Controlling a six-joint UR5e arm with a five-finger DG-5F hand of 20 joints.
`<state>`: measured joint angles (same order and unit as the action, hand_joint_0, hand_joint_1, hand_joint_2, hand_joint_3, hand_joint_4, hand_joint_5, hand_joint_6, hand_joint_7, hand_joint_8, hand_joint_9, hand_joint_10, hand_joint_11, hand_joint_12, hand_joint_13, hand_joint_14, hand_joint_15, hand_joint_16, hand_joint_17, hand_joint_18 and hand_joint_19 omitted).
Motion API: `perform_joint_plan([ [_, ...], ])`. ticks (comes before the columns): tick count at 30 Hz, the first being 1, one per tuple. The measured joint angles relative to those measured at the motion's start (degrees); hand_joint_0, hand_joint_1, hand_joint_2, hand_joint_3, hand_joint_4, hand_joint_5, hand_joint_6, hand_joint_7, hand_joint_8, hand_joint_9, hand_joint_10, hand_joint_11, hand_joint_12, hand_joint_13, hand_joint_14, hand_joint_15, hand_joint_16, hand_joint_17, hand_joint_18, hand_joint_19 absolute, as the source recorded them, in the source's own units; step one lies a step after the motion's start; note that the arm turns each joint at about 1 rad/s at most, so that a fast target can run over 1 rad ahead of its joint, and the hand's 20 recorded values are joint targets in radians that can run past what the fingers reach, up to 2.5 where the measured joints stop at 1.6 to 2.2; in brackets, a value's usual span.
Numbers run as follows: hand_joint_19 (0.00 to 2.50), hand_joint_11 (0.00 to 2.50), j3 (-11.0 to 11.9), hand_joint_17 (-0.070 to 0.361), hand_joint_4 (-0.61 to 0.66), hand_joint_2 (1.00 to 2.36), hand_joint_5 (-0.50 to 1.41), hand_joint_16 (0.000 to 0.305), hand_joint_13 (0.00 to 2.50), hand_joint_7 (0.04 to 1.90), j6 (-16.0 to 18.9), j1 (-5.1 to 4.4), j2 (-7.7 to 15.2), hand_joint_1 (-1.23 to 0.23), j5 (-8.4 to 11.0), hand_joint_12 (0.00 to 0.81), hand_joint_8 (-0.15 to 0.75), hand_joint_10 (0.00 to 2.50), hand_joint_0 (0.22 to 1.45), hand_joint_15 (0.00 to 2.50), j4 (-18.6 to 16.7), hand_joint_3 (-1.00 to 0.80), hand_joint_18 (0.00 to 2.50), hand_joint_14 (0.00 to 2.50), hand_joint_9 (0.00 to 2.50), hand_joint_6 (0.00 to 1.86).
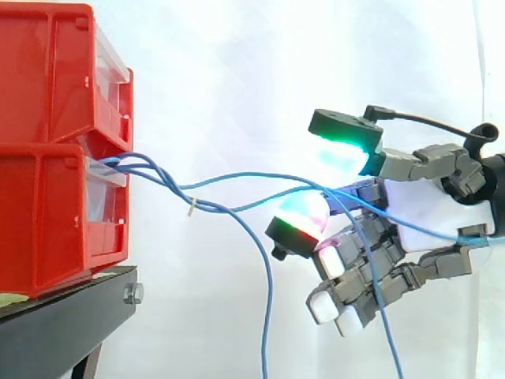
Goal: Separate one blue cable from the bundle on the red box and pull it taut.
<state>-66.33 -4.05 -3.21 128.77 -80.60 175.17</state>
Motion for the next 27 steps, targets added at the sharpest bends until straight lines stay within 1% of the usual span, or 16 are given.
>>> perform_joint_plan([
  [3, 0.55, 0.51, 0.0, 0.122, 0.01, 1.00, -0.12, 0.054, 0.80, 0.91, 0.0, 0.03, 0.0, -0.54, -0.12, 0.357, 0.238, 0.02, 0.44, 0.47, 0.0, -0.50, 0.62, 0.02, 1.01, 0.90],
  [6, 0.56, 0.52, 0.0, 0.113, 0.01, 1.00, -0.12, 0.050, 0.79, 0.94, 0.0, 0.03, 0.0, -0.62, -0.22, 0.338, 0.222, 0.02, 0.48, 0.48, 0.0, -0.50, 0.59, 0.02, 1.00, 0.90],
  [7, 0.56, 0.51, 0.0, 0.112, 0.00, 1.00, -0.12, 0.050, 0.79, 0.95, 0.0, 0.03, 0.0, -0.63, -0.26, 0.336, 0.221, 0.02, 0.49, 0.48, 0.0, -0.50, 0.59, 0.02, 1.00, 0.90],
  [8, 0.57, 0.53, 0.0, 0.107, 0.00, 1.00, -0.13, 0.047, 0.78, 0.97, 0.0, 0.03, 0.0, -0.68, -0.26, 0.324, 0.203, 0.02, 0.52, 0.49, 0.0, -0.48, 0.57, 0.02, 0.99, 0.90],
  [11, 0.56, 0.54, 0.0, 0.102, 0.00, 1.01, -0.13, 0.045, 0.77, 0.99, 0.0, 0.03, 0.0, -0.73, -0.30, 0.311, 0.184, 0.02, 0.57, 0.48, 0.0, -0.39, 0.57, 0.02, 0.97, 0.91],
  [14, 0.54, 0.55, 0.0, 0.099, -0.03, 1.02, -0.15, 0.044, 0.76, 0.98, 0.0, 0.03, 0.0, -0.79, -0.30, 0.305, 0.186, 0.02, 0.62, 0.48, 0.0, -0.31, 0.57, 0.02, 0.94, 0.92],
  [16, 0.54, 0.54, 0.0, 0.099, -0.06, 1.02, -0.15, 0.044, 0.76, 0.98, 0.0, 0.03, 0.0, -0.81, -0.30, 0.307, 0.188, 0.02, 0.64, 0.46, 0.0, -0.30, 0.57, 0.02, 0.93, 0.93],
  [19, 0.51, 0.54, 0.0, 0.098, -0.11, 1.02, -0.16, 0.044, 0.76, 0.96, 0.0, 0.04, 0.0, -0.83, -0.30, 0.304, 0.170, 0.02, 0.68, 0.46, 0.0, -0.32, 0.58, 0.02, 0.90, 0.95],
  [21, 0.49, 0.54, 0.0, 0.097, -0.17, 1.01, -0.16, 0.043, 0.75, 0.92, 0.0, 0.03, 0.0, -0.84, -0.39, 0.297, 0.165, 0.02, 0.72, 0.44, 0.0, -0.40, 0.59, 0.02, 0.90, 0.95],
  [22, 0.48, 0.54, 0.0, 0.096, -0.19, 1.00, -0.16, 0.042, 0.75, 0.91, 0.0, 0.03, 0.0, -0.83, -0.50, 0.296, 0.161, 0.02, 0.74, 0.44, 0.0, -0.49, 0.60, 0.02, 0.89, 0.96],
  [23, 0.46, 0.53, 0.0, 0.095, -0.21, 1.00, -0.17, 0.042, 0.75, 0.93, 0.0, 0.03, 0.0, -0.85, -0.59, 0.294, 0.156, 0.02, 0.74, 0.43, 0.0, -0.50, 0.61, 0.02, 0.89, 0.96],
  [25, 0.46, 0.52, 0.0, 0.094, -0.22, 1.00, -0.17, 0.042, 0.75, 0.89, 0.0, 0.03, 0.0, -0.86, -0.79, 0.294, 0.159, 0.02, 0.73, 0.43, 0.0, -0.50, 0.62, 0.02, 0.88, 0.96],
  [27, 0.47, 0.53, 0.0, 0.094, -0.17, 1.00, -0.17, 0.042, 0.75, 0.83, 0.0, 0.03, 0.0, -0.88, -0.90, 0.288, 0.155, 0.02, 0.68, 0.43, 0.0, -0.50, 0.62, 0.02, 0.88, 0.96],
])
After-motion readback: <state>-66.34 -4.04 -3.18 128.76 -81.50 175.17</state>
